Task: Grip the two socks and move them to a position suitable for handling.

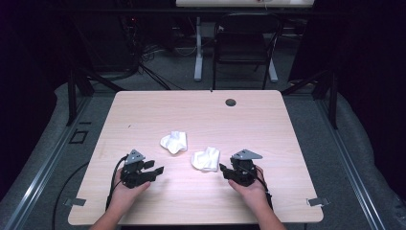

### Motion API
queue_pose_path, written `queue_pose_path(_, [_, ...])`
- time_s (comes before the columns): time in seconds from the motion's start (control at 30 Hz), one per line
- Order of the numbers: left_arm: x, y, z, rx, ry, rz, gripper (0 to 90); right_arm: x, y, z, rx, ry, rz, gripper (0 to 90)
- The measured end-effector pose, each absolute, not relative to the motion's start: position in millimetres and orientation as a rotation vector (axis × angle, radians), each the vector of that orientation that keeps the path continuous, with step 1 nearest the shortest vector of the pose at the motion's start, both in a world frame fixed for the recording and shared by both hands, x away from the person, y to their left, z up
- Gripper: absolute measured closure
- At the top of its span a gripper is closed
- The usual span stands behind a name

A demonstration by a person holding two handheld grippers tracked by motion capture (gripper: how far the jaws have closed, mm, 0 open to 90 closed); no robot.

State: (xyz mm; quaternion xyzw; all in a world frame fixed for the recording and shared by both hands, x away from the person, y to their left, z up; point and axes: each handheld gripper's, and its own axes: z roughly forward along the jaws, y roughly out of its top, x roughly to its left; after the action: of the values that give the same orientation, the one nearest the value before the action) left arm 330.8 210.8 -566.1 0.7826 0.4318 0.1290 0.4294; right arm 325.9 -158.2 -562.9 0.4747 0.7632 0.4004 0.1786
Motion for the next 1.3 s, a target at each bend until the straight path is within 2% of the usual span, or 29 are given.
queue_pose_path(0.47, [332.7,209.4,-566.4,1.956,1.074,0.367,46.4,327.3,-145.0,-571.1,1.293,2.236,1.037,61.2])
queue_pose_path(0.57, [330.3,209.8,-566.0,1.946,1.086,0.378,48.7,327.8,-146.6,-571.2,1.335,2.230,1.068,63.1])
queue_pose_path(0.97, [329.3,215.9,-562.7,1.916,1.112,0.372,52.5,333.5,-145.4,-557.7,1.360,2.191,1.106,63.9])
queue_pose_path(1.1, [330.2,216.4,-563.5,1.920,1.124,0.389,52.2,340.1,-137.0,-551.5,1.337,2.209,1.088,73.8])
queue_pose_path(1.3, [328.8,214.7,-563.4,1.922,1.120,0.387,52.5,358.4,-129.6,-553.8,1.345,2.245,1.041,82.9])
